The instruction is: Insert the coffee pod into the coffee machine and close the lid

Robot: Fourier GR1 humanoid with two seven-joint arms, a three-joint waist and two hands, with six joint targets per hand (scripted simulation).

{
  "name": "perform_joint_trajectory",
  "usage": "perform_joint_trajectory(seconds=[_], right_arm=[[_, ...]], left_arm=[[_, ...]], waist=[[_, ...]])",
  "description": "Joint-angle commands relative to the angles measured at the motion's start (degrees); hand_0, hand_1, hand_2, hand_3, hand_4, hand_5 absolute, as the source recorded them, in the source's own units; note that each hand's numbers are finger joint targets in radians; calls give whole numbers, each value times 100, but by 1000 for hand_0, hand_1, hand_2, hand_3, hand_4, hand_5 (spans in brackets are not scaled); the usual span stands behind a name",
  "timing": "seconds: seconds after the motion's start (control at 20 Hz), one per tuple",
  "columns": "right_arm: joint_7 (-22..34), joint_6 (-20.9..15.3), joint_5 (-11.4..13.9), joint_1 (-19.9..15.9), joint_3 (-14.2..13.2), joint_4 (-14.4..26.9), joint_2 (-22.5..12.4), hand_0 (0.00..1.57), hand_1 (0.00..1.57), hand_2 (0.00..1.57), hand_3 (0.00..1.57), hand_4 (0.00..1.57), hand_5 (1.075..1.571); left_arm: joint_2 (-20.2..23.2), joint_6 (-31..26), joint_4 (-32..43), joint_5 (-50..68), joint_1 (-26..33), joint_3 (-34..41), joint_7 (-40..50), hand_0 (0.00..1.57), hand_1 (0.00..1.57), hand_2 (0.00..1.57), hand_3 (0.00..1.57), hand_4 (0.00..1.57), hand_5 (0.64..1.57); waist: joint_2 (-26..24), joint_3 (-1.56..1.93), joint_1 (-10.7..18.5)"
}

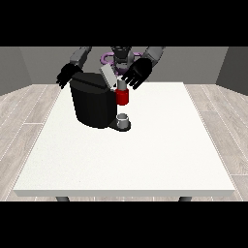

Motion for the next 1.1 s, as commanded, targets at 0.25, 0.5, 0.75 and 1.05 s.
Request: perform_joint_trajectory(seconds=[0.25, 0.5, 0.75, 1.05], right_arm=[[-172, 56, -102, -5, -96, -68, -29, 0, 0, 0, 0, 481, 1571], [-168, 55, -142, -203, -282, 190, -163, 0, 0, 0, 0, 457, 1571], [192, 166, -206, 180, -113, -282, -139, 0, 0, 0, 0, 415, 1571], [306, -259, 71, -199, 13, -335, 46, 0, 0, 0, 0, 418, 1571]], left_arm=[[27, 30, 18, -52, -37, 42, -181, 1203, 1203, 1272, 1200, 500, 1571], [-97, -174, 21, -100, -253, -23, 118, 1160, 1160, 1244, 1185, 506, 1571], [-132, 144, 150, -232, 338, -73, -261, 1221, 1221, 1275, 1199, 488, 1571], [-27, -8, 262, -176, 6, 65, -134, 1220, 1220, 1252, 1152, 467, 1571]], waist=[[153, 0, 23], [157, 2, 116], [-72, -1, 11], [223, -3, 19]])
